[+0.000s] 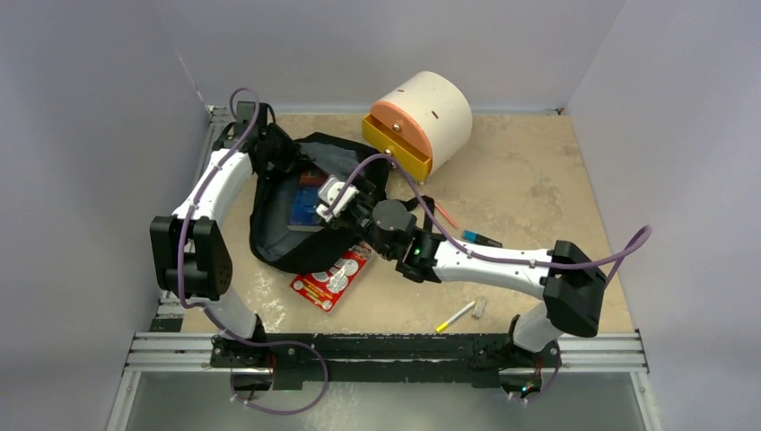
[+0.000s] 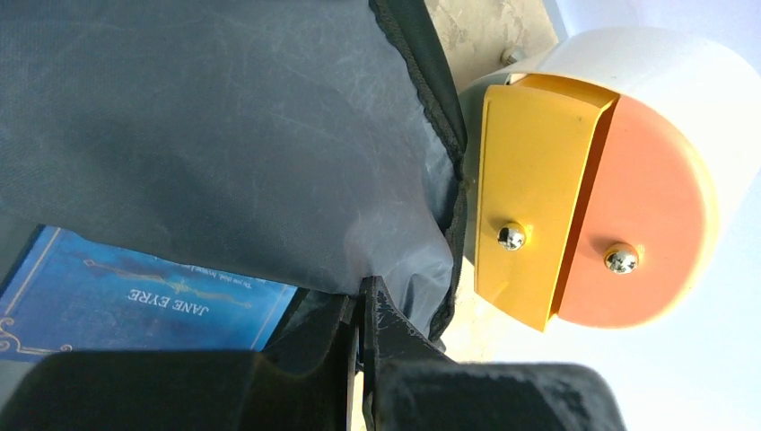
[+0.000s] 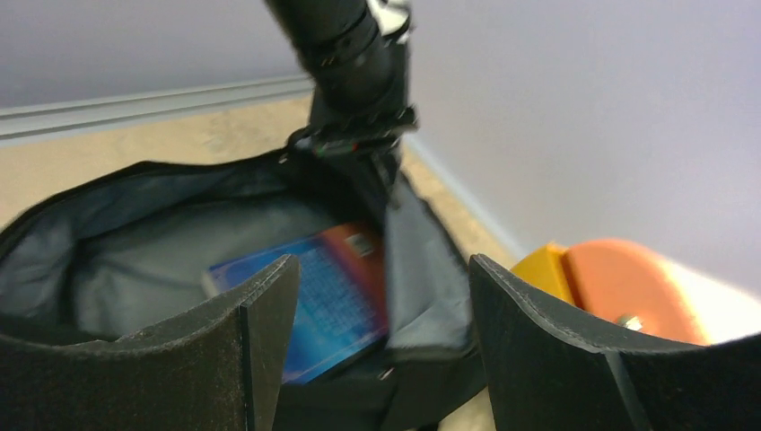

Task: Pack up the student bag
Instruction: Place the book in the student bag, then pick up the book from the center of the board.

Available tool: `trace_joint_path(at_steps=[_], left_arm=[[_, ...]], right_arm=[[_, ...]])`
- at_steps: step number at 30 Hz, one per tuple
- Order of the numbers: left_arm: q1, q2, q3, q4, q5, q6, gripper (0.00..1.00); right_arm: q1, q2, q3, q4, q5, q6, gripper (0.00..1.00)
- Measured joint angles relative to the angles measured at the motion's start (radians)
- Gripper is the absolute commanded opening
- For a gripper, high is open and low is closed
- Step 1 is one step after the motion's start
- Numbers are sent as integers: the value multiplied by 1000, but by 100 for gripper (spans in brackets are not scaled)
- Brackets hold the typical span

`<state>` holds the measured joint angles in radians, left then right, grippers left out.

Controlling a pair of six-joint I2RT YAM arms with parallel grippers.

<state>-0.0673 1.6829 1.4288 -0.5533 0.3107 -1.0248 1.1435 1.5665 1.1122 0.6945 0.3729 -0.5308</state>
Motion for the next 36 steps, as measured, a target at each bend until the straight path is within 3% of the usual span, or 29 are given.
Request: trace_joint_path(at_steps=[13, 16, 21, 23, 28, 36], left_arm=[[78, 110, 105, 78, 69, 180, 0], [87, 154, 153, 82, 98, 237, 12], [92, 169, 161, 89, 171, 322, 49], [92, 153, 138, 99, 188, 343, 59], [92, 32, 26, 78, 149, 376, 66], [86, -327, -141, 79, -3, 394, 71]], right_arm=[[0, -280, -172, -342, 67, 778, 72], [0, -320, -238, -407, 95, 975, 73], [-1, -314, -304, -476, 98, 1243, 76], [-1, -300, -314, -478, 77, 1317, 76], [-1, -200, -314, -482, 45, 1440, 76], [-53, -11, -278, -556, -8, 1511, 73]])
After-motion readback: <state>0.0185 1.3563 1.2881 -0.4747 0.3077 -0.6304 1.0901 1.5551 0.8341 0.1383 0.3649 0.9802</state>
